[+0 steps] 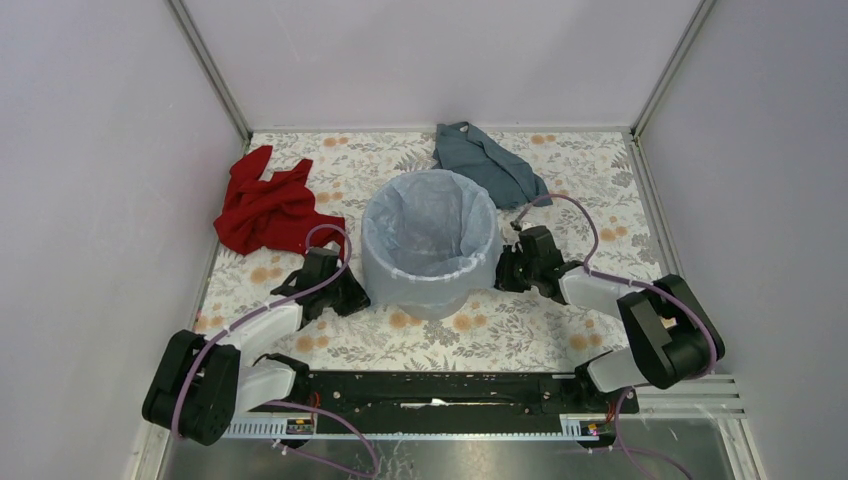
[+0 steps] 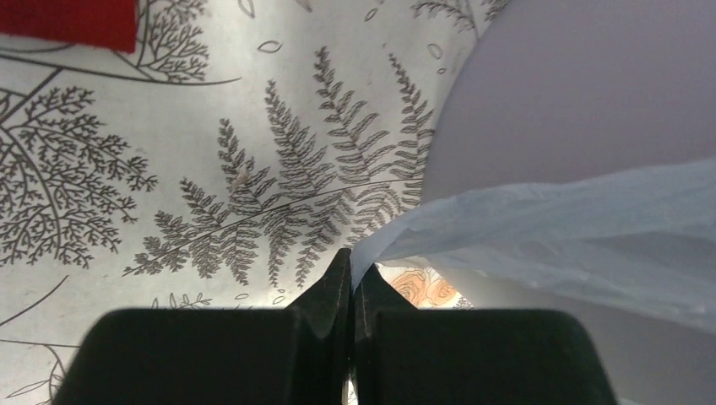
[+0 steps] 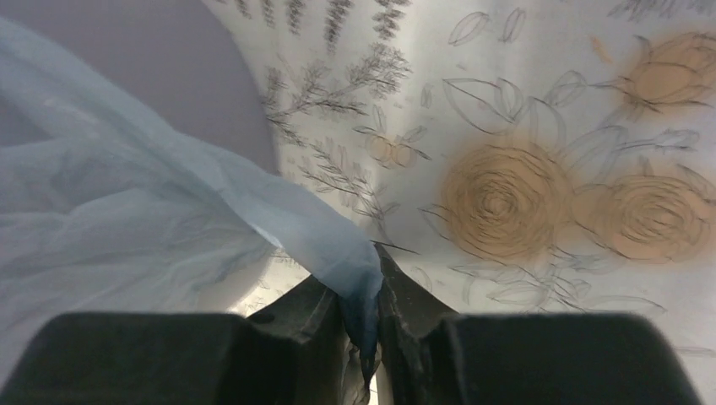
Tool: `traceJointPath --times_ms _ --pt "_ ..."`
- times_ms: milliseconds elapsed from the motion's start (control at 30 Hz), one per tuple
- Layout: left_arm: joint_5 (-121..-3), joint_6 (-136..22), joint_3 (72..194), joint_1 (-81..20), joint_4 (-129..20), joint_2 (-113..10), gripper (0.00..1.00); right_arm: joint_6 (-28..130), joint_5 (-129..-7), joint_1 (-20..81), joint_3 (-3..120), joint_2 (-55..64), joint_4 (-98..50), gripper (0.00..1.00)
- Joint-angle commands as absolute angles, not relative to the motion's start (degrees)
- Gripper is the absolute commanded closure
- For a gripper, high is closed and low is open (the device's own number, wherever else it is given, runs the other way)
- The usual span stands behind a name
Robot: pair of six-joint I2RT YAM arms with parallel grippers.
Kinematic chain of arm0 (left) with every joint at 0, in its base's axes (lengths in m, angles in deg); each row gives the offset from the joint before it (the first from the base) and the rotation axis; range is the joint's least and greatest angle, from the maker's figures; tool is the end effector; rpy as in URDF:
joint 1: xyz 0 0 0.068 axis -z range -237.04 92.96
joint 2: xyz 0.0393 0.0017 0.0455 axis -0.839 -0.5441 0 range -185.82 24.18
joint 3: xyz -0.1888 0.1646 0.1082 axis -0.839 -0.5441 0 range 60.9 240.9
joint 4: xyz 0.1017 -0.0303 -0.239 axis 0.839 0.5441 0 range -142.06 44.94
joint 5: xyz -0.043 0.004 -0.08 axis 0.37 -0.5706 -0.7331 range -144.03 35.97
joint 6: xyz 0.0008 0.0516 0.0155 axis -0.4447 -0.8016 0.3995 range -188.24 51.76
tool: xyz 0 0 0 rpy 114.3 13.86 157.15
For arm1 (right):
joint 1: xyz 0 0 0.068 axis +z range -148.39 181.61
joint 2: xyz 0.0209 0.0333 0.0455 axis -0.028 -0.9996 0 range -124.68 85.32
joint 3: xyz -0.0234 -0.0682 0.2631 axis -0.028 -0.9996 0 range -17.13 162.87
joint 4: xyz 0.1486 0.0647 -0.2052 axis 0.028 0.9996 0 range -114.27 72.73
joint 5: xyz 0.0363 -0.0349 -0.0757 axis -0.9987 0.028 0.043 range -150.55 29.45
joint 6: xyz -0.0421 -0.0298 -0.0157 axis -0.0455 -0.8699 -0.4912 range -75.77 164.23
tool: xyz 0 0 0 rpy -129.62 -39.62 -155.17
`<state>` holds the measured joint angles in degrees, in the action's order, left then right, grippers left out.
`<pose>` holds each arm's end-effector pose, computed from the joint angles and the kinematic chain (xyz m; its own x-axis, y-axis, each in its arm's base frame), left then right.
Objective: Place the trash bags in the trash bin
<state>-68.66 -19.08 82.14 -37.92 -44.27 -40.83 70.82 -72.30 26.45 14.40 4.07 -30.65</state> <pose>0.1806 -0.0721 0.1417 -0.8359 -0.4851 -0.2567 -0.2558 0.7582 -0.5997 0.2358 0.1171 0.1515 -0.8013 0.1119 -0.5878 -0.2093 0.8679 0.4506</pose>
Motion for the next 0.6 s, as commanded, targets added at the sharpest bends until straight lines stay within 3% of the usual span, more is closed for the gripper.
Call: traceJointPath --times_ms 0,100,167,233,300,367,467,567 --pt "-68.56 -18.97 80.74 -38.01 -46.78 -41.28 1.0 73.42 -72.3 26.28 11.94 1.6 -35.88 0.78" --pt "-68.45 -19.11 80.44 -37.97 -46.47 -40.73 1.0 72.65 -71.31 26.3 13.13 4.07 -33.57 0.76" --pt "-68.24 -19.19 80.81 -37.99 -45.45 -39.59 1.0 71.86 -69.49 26.3 15.78 6.89 -28.67 0.7" --pt "-67.3 -19.49 81.66 -37.98 -43.16 -37.51 0.97 71.47 -65.73 26.28 19.51 10.51 -20.17 0.52" --pt "-66.16 -19.71 82.56 -37.97 -41.03 -34.73 0.92 71.25 -59.07 26.3 22.79 14.9 -11.77 0.24" --pt "-65.33 -20.2 83.02 -37.97 -39.9 -33.33 0.89 71.15 -51.13 26.3 26.62 18.8 -4.65 0.09" --pt "-65.4 -21.31 82.85 -37.97 -40.65 -34.42 0.86 69.42 -42.02 26.26 34.8 22.24 4.28 0.05" --pt "-66.76 -21.64 82.45 -37.97 -42.47 -36.61 0.88 64.67 -40.54 26.81 46.59 22.76 8.86 0.04"
